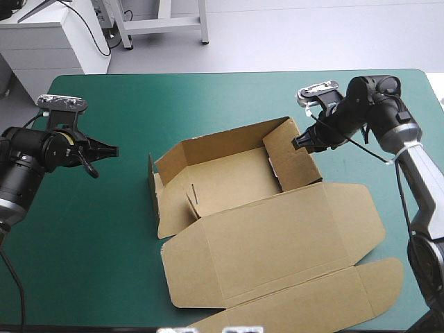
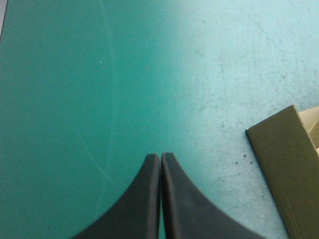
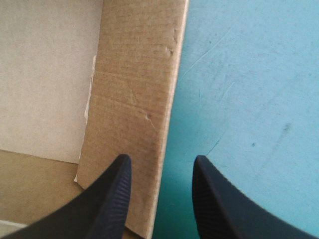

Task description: Fold the box

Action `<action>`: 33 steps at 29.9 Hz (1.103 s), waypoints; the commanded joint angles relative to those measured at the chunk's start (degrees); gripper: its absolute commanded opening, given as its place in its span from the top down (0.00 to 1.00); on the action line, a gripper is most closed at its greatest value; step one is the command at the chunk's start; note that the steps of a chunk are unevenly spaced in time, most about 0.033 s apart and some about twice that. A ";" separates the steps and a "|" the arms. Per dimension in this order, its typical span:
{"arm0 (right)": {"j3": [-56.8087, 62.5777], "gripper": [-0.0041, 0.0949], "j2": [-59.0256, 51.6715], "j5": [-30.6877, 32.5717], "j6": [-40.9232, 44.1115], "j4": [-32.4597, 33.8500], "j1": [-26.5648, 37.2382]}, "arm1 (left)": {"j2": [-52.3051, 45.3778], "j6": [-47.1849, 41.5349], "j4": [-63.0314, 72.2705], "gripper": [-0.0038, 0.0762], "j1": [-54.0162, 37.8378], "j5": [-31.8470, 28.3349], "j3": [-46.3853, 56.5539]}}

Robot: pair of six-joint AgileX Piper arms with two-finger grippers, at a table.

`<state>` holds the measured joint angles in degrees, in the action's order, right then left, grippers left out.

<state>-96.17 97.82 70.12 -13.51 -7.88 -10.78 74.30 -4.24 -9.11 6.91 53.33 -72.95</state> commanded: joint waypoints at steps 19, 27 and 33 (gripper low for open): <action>-1.55 0.95 10.28 -7.60 -2.23 -5.94 -0.09 | -1.29 -0.09 2.75 0.96 -0.09 -0.62 -1.55; -1.65 0.97 9.46 -10.76 2.67 -6.63 0.15 | 0.29 -4.74 1.87 0.96 -2.84 -2.41 -1.55; -1.65 0.97 4.91 -11.81 0.94 -14.12 4.79 | 0.64 -2.10 13.21 0.96 -15.07 -4.47 -1.55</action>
<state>-96.06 108.86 59.98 -11.38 -15.32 -8.81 76.19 -8.46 -2.20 -3.89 52.49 -72.95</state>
